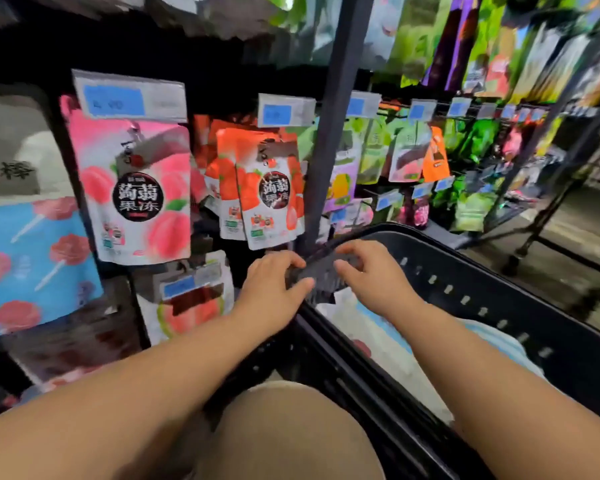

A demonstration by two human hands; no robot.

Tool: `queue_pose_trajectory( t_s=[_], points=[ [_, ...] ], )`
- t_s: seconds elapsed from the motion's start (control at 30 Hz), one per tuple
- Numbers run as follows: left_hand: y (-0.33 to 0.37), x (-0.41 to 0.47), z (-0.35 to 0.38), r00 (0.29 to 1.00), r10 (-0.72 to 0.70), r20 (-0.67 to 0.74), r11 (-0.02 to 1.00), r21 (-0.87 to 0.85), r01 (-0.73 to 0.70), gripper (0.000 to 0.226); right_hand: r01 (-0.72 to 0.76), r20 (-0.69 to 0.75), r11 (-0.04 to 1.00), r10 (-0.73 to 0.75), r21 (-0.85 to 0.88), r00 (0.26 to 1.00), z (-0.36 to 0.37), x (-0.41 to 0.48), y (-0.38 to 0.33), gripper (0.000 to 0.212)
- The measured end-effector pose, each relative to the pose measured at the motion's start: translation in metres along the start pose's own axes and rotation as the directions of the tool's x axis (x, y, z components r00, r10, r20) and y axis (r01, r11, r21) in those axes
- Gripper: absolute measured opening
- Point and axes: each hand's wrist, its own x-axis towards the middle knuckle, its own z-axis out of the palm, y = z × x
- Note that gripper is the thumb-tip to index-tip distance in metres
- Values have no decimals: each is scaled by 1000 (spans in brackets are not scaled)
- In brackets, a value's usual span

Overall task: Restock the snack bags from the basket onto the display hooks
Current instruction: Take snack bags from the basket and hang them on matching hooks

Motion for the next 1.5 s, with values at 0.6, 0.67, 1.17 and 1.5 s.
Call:
queue_pose_trajectory(
  t_s=[0.6, 0.67, 1.17, 1.5],
  points=[
    [4, 13, 65, 875, 370, 312, 764, 434, -478, 91, -597, 131, 657, 715, -460, 687, -91, -81, 229, 79],
    [3, 13, 66, 872, 373, 318, 762, 432, -483, 91, -655, 93, 611, 758, -444, 645, -92, -79, 232, 83],
    [2, 12, 67, 878, 338, 340, 758, 454, -468, 87, -762, -60, 605, 790, 232, 610, -89, -75, 246, 23],
    [6, 10, 66, 888, 320, 331, 780, 440, -445, 89, -742, -217, 489, 872, 459, 440, -76, -66, 244, 22]
  ],
)
